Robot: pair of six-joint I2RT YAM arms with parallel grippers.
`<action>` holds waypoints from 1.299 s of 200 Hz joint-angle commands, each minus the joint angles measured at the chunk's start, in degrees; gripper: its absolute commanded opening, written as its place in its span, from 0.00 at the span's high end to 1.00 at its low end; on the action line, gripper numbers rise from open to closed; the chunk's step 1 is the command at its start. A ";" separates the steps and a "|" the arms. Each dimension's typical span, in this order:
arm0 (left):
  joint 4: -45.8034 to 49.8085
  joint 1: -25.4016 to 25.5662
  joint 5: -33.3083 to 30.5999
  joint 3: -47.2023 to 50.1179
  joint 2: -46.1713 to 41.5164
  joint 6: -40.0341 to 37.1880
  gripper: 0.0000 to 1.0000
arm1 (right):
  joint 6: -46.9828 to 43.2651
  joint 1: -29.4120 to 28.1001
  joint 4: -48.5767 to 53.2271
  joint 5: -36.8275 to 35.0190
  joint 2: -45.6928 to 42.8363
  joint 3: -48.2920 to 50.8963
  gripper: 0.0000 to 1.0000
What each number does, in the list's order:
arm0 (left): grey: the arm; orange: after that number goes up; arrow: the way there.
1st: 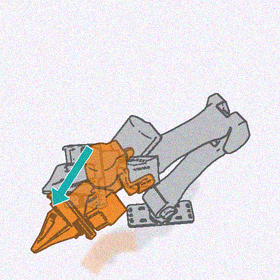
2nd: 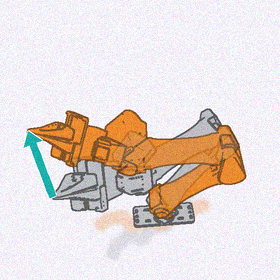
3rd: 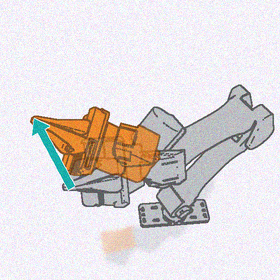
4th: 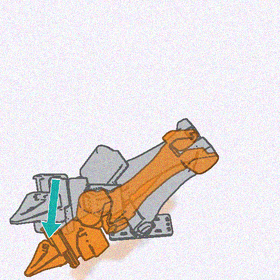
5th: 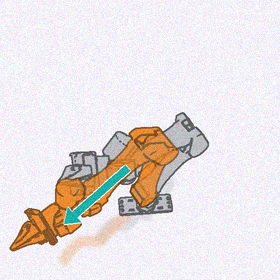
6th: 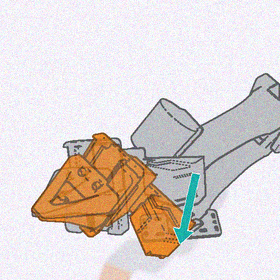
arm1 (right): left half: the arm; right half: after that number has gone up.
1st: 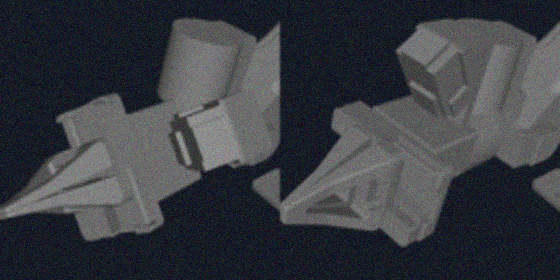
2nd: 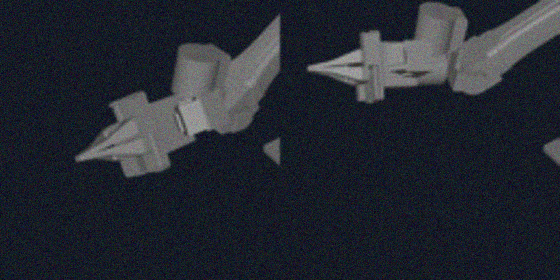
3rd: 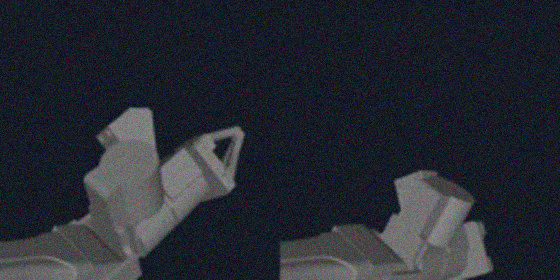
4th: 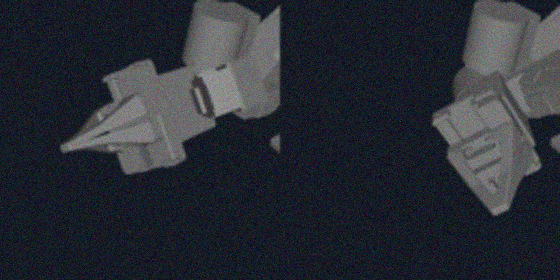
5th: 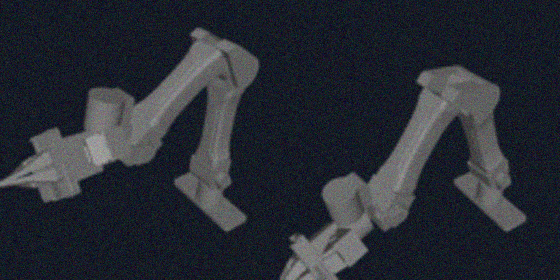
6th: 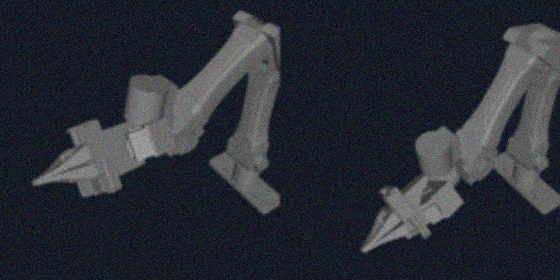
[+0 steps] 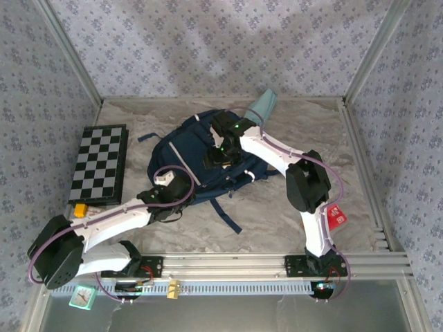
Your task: Pack books, pencil case, and school supplies into a backpack
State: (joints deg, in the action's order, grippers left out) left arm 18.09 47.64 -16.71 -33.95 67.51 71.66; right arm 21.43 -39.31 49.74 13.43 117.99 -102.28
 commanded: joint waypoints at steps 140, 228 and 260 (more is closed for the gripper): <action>-1.30 -11.99 3.95 3.09 1.00 -8.82 0.68 | 23.57 3.90 -30.43 21.42 -11.76 9.08 1.00; 7.12 -16.32 7.80 -4.54 -9.31 -20.27 0.61 | 42.32 2.49 -53.45 12.91 -18.15 21.06 1.00; 2.69 -2.74 3.96 -5.75 -9.13 -18.46 0.56 | 43.63 1.39 -53.15 10.99 -19.12 20.91 1.00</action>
State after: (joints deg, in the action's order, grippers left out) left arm 20.97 37.63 -10.46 -37.12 57.32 53.12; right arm 62.22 -37.15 8.03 25.10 105.56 -79.37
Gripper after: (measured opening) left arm 0.423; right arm 0.053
